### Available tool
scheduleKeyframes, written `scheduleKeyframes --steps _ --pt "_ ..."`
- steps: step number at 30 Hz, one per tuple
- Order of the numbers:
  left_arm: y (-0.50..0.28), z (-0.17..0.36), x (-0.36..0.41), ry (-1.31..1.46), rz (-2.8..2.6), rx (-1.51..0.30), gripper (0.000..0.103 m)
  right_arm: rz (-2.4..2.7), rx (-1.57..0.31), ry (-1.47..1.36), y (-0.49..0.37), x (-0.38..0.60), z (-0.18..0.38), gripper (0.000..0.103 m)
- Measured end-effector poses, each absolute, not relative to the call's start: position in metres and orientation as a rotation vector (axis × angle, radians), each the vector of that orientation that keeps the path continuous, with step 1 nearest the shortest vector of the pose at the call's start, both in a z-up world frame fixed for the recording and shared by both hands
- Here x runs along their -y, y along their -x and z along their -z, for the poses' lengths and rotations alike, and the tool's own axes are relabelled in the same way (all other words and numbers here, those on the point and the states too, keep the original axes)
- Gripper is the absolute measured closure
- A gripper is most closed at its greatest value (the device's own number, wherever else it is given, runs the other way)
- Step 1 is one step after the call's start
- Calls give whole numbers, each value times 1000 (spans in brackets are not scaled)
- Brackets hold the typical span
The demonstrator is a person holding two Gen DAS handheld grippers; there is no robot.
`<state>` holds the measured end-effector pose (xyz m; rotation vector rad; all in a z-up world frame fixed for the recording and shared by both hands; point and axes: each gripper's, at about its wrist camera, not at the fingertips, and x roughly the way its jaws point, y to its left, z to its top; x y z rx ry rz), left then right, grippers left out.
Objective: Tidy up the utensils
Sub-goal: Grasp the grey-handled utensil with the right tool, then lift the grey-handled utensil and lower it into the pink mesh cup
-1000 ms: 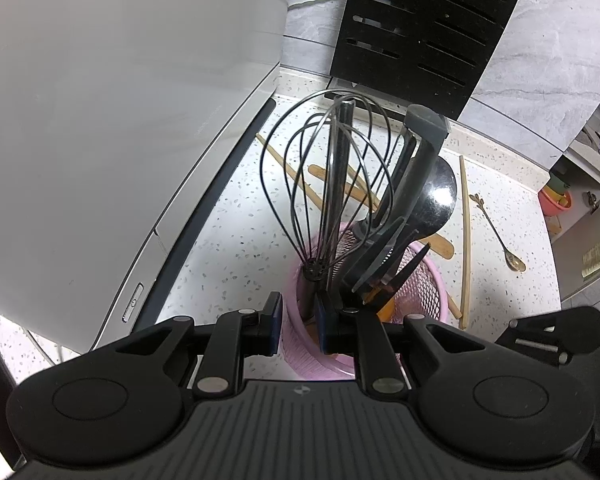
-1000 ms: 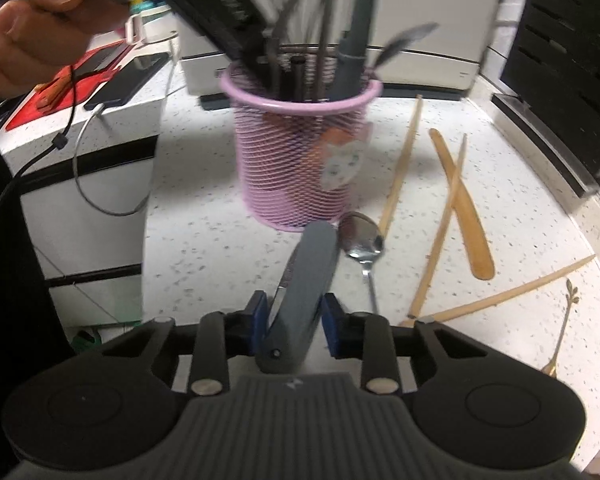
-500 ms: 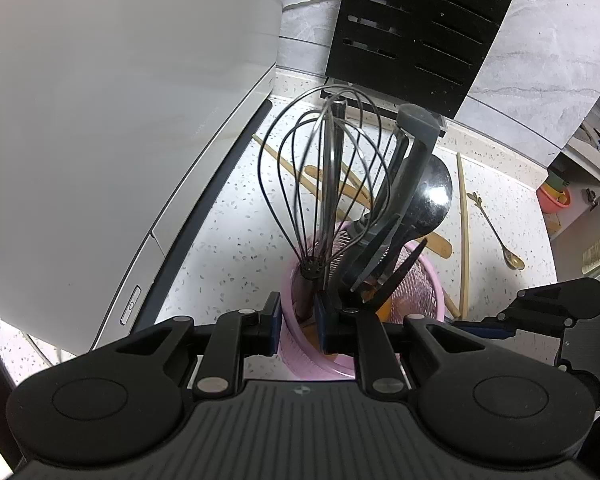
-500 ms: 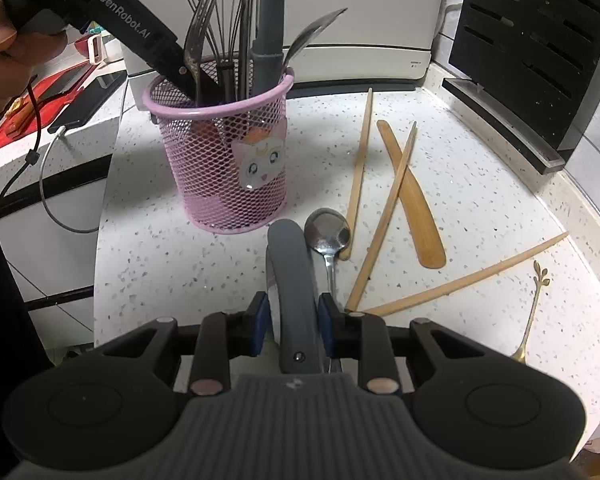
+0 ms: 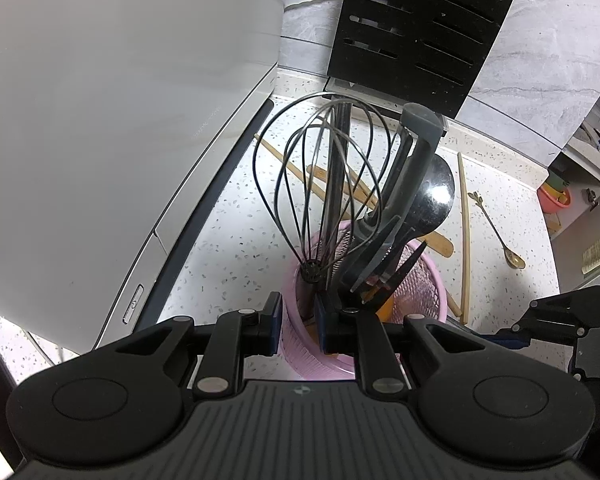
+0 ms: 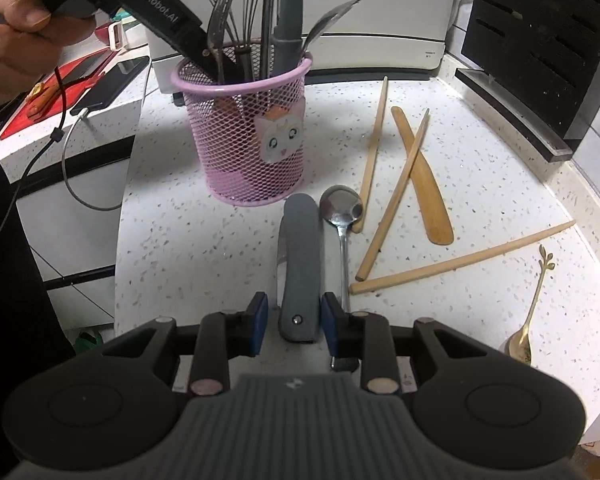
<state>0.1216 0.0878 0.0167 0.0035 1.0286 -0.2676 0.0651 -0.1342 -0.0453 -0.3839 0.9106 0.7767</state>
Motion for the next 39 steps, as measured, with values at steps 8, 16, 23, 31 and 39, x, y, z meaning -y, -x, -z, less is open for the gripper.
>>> scheduleKeyframes --steps 8,16,23,31,39 --pt "-122 -16 -88 -2 269 -1028 83 -753 -887 397 -62 136 46 82" --pt "-122 -16 -90 -5 268 -1029 83 -742 -865 388 -63 136 32 83" --pt "-123 -16 -90 -5 264 -1029 83 -701 -810 355 -66 145 7 83" --pt "-123 -16 -90 -6 264 -1029 83 -696 -769 353 -64 151 -12 83" --pt "-121 -14 -90 -9 268 -1029 83 -718 -694 325 -56 155 -46 83"
